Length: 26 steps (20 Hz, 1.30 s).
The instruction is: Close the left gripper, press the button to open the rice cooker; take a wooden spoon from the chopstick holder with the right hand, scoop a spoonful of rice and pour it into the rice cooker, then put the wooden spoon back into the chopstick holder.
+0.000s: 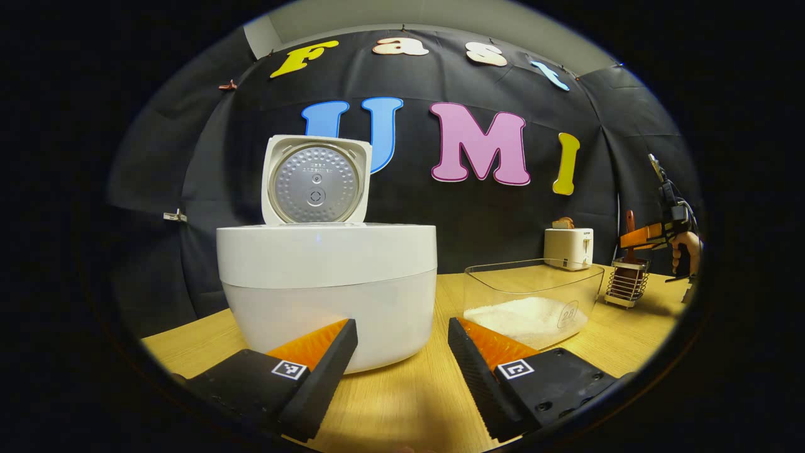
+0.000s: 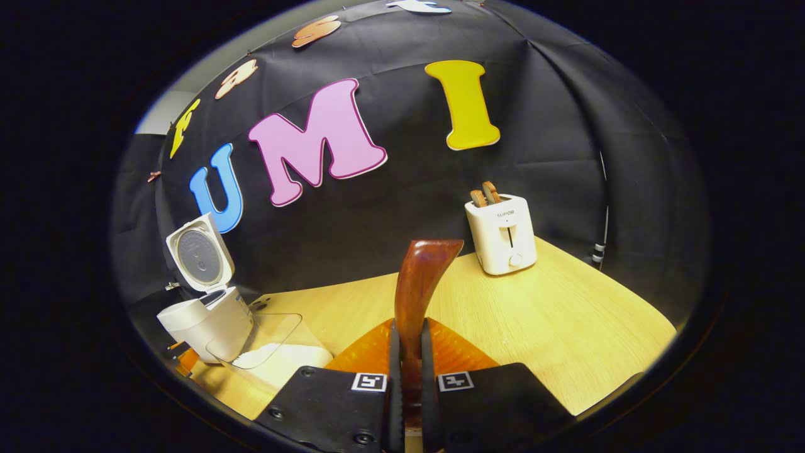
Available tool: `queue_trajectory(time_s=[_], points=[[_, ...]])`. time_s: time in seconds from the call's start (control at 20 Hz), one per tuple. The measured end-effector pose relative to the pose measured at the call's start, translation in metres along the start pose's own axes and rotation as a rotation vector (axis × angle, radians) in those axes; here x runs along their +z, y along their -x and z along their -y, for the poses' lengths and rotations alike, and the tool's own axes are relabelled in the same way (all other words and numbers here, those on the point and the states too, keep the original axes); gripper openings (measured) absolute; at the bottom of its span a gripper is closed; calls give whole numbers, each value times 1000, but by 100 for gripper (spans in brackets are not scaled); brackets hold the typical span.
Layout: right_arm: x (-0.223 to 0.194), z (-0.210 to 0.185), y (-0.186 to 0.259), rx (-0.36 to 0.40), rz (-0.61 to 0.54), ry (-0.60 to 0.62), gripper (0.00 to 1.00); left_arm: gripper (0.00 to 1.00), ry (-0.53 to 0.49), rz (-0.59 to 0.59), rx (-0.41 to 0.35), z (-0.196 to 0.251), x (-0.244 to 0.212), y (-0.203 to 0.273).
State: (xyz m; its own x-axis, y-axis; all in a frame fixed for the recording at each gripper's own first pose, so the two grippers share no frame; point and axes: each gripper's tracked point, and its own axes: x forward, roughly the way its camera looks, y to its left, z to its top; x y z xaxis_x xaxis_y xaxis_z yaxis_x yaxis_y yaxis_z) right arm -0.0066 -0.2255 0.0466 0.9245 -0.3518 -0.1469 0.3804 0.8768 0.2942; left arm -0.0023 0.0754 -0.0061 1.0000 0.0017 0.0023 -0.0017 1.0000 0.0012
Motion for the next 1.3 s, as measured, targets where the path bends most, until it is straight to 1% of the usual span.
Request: queue_trajectory(time_s=[0.1,0.2,0.25,0.3,0.35,0.4,0.5,0.55,0.65,0.7,0.75,0.8,0.9,0.95,1.0,1.05,1.1,1.15,1.2,1.25,1.3], points=[[0,2,2,5,2,-27,14,94,0,0,0,0,0,-1],[-7,9,1,-23,-22,-29,22,94,0,0,0,0,0,-1],[-11,14,0,-46,-24,-16,56,94,0,0,0,0,0,-1],[-12,18,0,-66,-19,8,30,94,0,0,0,1,0,-1],[-9,20,5,-87,-3,44,76,94,0,0,1,0,1,-2],[-5,23,10,-109,15,83,64,94,0,0,11,-1,1,-1],[8,25,25,-159,72,187,69,94,0,-1,15,-2,1,-1],[17,24,34,-184,110,240,77,94,-1,-1,15,-2,1,-1],[32,17,54,-210,179,313,78,94,-4,-3,7,0,1,-2],[40,10,63,-216,219,347,78,94,-12,-3,-11,6,2,0],[48,-1,76,-206,263,382,78,94,-25,2,-8,7,8,5],[50,-8,82,-197,281,395,79,95,-40,25,2,6,20,11],[50,-25,93,-169,303,394,81,95,-92,153,-1,10,74,28],[47,-35,95,-148,305,392,83,94,-137,224,-4,13,110,36],[45,-45,98,-122,311,390,84,94,-201,283,11,14,143,44],[43,-55,98,-101,318,385,87,95,-273,324,38,9,175,45],[40,-65,98,-79,327,376,88,96,-320,351,62,4,194,39],[35,-75,98,-56,329,366,88,96,-350,366,78,-1,208,33],[30,-83,98,-37,328,362,88,98,-360,362,85,-4,211,25],[25,-91,98,-21,327,367,88,96,-364,351,79,-2,211,16],[22,-96,97,-9,325,381,89,96,-380,347,83,-3,216,8]])
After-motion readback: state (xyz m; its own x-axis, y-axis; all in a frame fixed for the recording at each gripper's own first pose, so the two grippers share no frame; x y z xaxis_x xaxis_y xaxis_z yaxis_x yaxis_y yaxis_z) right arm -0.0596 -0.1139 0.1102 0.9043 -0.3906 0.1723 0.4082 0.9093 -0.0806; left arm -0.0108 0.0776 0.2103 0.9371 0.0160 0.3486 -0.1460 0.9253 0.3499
